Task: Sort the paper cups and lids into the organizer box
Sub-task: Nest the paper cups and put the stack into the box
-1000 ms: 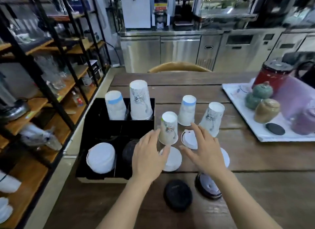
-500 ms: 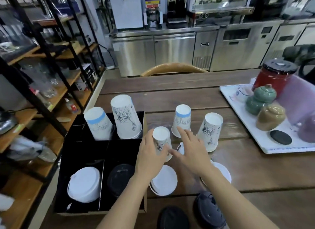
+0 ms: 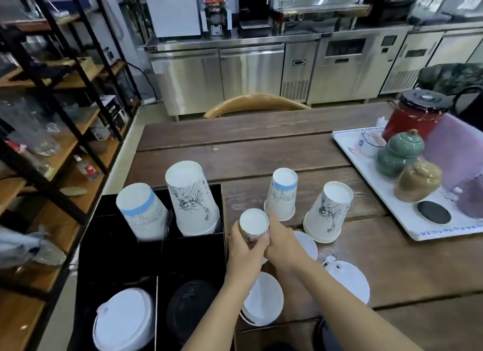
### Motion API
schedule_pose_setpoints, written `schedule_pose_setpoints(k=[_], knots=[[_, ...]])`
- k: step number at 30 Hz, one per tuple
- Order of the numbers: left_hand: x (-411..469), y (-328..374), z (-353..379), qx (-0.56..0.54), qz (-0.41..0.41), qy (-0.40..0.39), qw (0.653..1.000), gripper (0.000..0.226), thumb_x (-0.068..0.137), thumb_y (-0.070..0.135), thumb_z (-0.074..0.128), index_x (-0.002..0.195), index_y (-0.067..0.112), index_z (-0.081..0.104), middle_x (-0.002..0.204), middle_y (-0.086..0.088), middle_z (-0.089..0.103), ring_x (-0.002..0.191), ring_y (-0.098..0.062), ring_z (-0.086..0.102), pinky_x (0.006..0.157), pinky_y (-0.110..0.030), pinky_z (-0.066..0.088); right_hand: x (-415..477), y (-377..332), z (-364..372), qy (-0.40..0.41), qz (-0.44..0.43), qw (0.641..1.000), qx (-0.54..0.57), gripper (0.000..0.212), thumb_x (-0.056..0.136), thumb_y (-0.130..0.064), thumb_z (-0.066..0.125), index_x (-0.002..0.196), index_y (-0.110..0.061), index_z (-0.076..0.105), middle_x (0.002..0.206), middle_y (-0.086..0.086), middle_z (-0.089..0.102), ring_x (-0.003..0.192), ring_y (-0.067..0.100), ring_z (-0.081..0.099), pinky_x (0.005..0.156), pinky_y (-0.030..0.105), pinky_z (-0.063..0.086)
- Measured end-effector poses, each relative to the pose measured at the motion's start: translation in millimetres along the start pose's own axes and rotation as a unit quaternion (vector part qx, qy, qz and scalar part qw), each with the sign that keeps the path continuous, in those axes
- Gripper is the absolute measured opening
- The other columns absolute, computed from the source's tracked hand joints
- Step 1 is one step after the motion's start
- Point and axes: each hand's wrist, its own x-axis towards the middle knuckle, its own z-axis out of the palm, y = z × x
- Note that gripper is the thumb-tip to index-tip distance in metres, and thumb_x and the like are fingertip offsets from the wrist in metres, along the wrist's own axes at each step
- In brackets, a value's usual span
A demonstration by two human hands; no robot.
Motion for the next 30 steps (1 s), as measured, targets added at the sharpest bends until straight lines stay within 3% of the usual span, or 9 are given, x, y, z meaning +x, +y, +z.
schedule_pose_setpoints(k=[3, 6, 9, 14, 17, 19, 21, 24, 30], knots=[[-3, 4, 0, 0.007, 0.038, 0.014, 0.999, 0.084, 0.058, 0.052, 0.061, 0.134, 0.027, 0.038, 0.132, 0.004, 0.052, 0.124, -0.014, 0.051, 0.096, -0.029, 0.049, 3, 1, 3, 0.027, -0.009, 0.999, 0.039, 0.038, 0.074, -0.033, 0.059, 0.11, -0.031, 0.045, 0.103, -0.012, 0.061, 0.1, 0.016, 0.06, 0.089, 0.042, 0.049], [-13, 21, -1, 0.044, 0.106, 0.033, 0.993, 0.076, 0.061, 0.056, 0.057, 0.13, 0.028, 0.043, 0.128, 0.003, 0.052, 0.121, -0.013, 0.05, 0.104, -0.04, 0.043, 6, -11, -6, 0.052, -0.042, 0.994, 0.09, 0.041, 0.069, -0.039, 0.066, 0.105, -0.028, 0.049, 0.097, -0.012, 0.061, 0.09, 0.008, 0.06, 0.078, 0.025, 0.048], [-16, 48, -1, 0.091, 0.17, 0.057, 0.98, 0.08, 0.062, 0.062, 0.053, 0.132, 0.022, 0.044, 0.123, -0.002, 0.052, 0.119, -0.017, 0.048, 0.103, -0.041, 0.041, 9, -26, -29, 0.088, -0.083, 0.981, 0.15, 0.053, 0.069, -0.037, 0.076, 0.112, -0.027, 0.046, 0.106, -0.01, 0.06, 0.1, 0.003, 0.057, 0.08, 0.012, 0.044], [-20, 104, 12, 0.07, 0.255, 0.034, 0.964, 0.078, 0.066, 0.06, 0.051, 0.136, 0.027, 0.041, 0.124, 0.004, 0.045, 0.124, -0.015, 0.046, 0.107, -0.041, 0.039, 14, -50, -77, 0.194, -0.167, 0.955, 0.147, 0.062, 0.065, -0.046, 0.074, 0.108, -0.063, 0.032, 0.119, -0.017, 0.05, 0.114, 0.011, 0.052, 0.095, 0.03, 0.045], [-21, 131, 28, 0.064, 0.284, -0.009, 0.957, 0.07, 0.067, 0.062, 0.049, 0.131, 0.033, 0.042, 0.124, 0.01, 0.043, 0.121, -0.007, 0.047, 0.105, -0.035, 0.042, 13, -46, -103, 0.276, -0.187, 0.937, 0.103, 0.08, 0.067, -0.051, 0.068, 0.132, -0.038, 0.023, 0.133, 0.003, 0.05, 0.12, 0.02, 0.052, 0.1, 0.037, 0.044], [-14, 141, 42, 0.058, 0.293, -0.049, 0.953, 0.061, 0.069, 0.061, 0.05, 0.124, 0.036, 0.046, 0.122, 0.012, 0.044, 0.118, -0.001, 0.047, 0.103, -0.031, 0.043, 12, -36, -118, 0.324, -0.202, 0.923, 0.051, 0.081, 0.072, -0.046, 0.065, 0.136, -0.03, 0.018, 0.128, 0.012, 0.054, 0.113, 0.026, 0.055, 0.094, 0.041, 0.048], [-6, 146, 57, 0.051, 0.295, -0.088, 0.95, 0.059, 0.071, 0.059, 0.051, 0.123, 0.032, 0.049, 0.124, 0.009, 0.049, 0.116, 0.001, 0.048, 0.103, -0.03, 0.042, 9, -24, -131, 0.356, -0.201, 0.912, 0.03, 0.072, 0.075, -0.043, 0.063, 0.134, -0.03, 0.023, 0.117, 0.015, 0.058, 0.104, 0.031, 0.058, 0.086, 0.047, 0.05], [4, 147, 79, 0.042, 0.301, -0.122, 0.945, 0.056, 0.075, 0.055, 0.052, 0.125, 0.03, 0.051, 0.124, 0.002, 0.056, 0.118, -0.007, 0.051, 0.102, -0.028, 0.042, 6, -4, -143, 0.389, -0.171, 0.905, -0.01, 0.061, 0.076, -0.048, 0.058, 0.126, -0.029, 0.031, 0.114, 0.016, 0.061, 0.098, 0.031, 0.06, 0.081, 0.039, 0.049], [22, 129, 104, 0.027, 0.27, -0.164, 0.949, 0.031, 0.075, 0.055, 0.049, 0.106, 0.055, 0.051, 0.121, -0.001, 0.059, 0.113, -0.005, 0.053, 0.094, -0.02, 0.042, 11, 36, -140, 0.401, -0.123, 0.908, -0.026, 0.054, 0.073, -0.05, 0.057, 0.112, -0.021, 0.034, 0.104, 0.018, 0.061, 0.089, 0.033, 0.062, 0.074, 0.041, 0.051]])
